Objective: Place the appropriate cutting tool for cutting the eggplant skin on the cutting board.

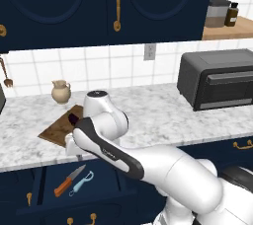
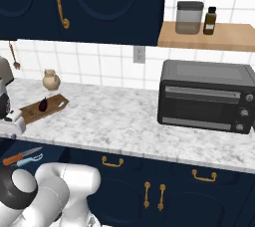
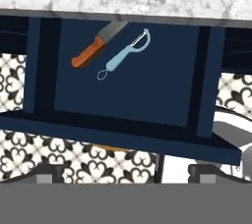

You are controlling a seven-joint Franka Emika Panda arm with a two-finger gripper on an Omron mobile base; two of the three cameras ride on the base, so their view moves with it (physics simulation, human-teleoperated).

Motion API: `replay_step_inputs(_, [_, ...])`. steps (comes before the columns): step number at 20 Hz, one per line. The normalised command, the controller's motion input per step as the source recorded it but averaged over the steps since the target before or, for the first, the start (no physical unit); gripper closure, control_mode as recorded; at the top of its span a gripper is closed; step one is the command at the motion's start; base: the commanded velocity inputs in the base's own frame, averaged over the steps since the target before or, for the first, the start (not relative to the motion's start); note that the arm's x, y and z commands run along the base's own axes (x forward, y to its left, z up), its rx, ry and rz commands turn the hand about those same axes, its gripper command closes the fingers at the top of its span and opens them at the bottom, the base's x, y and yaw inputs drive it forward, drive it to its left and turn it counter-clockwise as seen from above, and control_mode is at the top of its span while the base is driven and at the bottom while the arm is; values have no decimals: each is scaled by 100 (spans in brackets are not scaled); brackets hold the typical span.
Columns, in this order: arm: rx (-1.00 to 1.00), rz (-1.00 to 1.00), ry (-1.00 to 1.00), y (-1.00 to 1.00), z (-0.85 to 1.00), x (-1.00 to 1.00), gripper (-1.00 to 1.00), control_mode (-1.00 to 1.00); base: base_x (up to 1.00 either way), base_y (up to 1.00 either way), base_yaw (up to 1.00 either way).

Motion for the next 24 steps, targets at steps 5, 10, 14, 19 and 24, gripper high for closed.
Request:
replay_step_inputs(5, [-3,0,-9,7,-18,0,-100,-100,0,0,0])
replay_step_inputs(10, [0,0,-2,0,-3,0,-100,-100,0,0,0])
replay_step_inputs(14, [0,0,0,0,-18,4,-100,-100,0,0,0])
replay_step_inputs(19, [2,-1,0,0,-25,0,-100,-100,0,0,0])
replay_step_inputs(24, [3,-2,0,-3,-13,0,-100,-100,0,0,0])
